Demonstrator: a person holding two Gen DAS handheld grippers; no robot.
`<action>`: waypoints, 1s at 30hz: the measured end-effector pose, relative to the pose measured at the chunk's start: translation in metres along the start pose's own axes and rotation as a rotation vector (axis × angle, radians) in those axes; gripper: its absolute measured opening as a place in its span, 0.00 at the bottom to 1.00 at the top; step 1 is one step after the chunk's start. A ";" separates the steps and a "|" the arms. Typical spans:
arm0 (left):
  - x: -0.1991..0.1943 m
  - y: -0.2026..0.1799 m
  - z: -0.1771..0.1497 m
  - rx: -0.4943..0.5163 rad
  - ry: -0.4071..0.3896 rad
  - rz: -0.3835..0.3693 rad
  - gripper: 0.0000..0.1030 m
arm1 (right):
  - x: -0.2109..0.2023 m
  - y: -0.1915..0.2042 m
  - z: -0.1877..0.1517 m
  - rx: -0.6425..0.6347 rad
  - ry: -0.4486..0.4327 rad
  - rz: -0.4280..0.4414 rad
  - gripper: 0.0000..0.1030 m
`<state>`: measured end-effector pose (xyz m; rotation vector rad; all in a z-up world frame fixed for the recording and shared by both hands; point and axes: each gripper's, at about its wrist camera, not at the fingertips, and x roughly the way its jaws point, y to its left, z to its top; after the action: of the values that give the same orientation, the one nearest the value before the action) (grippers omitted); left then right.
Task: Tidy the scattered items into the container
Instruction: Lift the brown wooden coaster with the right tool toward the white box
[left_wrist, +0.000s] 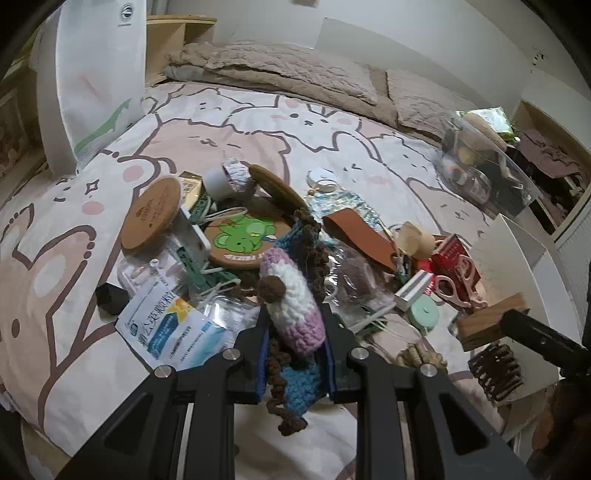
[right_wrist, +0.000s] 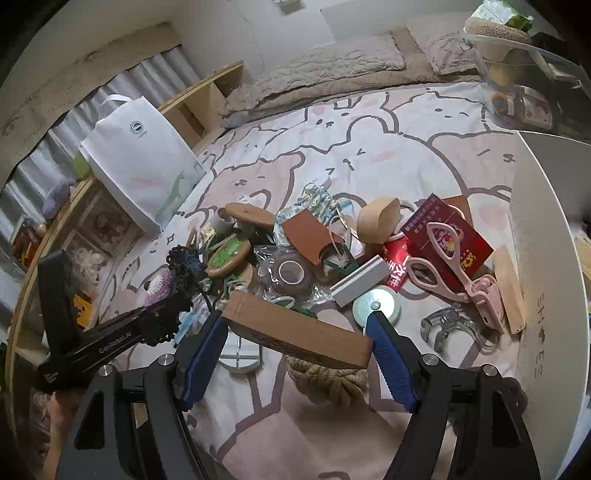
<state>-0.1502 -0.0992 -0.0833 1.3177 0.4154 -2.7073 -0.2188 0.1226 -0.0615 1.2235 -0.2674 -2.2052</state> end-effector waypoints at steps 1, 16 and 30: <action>0.000 -0.001 0.000 0.002 0.001 -0.004 0.23 | 0.000 0.000 -0.001 0.000 0.001 -0.002 0.76; -0.005 -0.021 -0.006 0.045 0.013 -0.051 0.23 | 0.018 0.008 -0.021 -0.097 0.131 -0.077 0.76; -0.008 -0.022 -0.007 0.048 0.014 -0.066 0.23 | 0.033 0.021 -0.081 -0.296 0.330 -0.190 0.76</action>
<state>-0.1439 -0.0765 -0.0769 1.3590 0.4051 -2.7804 -0.1573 0.0952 -0.1208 1.4594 0.3083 -2.0585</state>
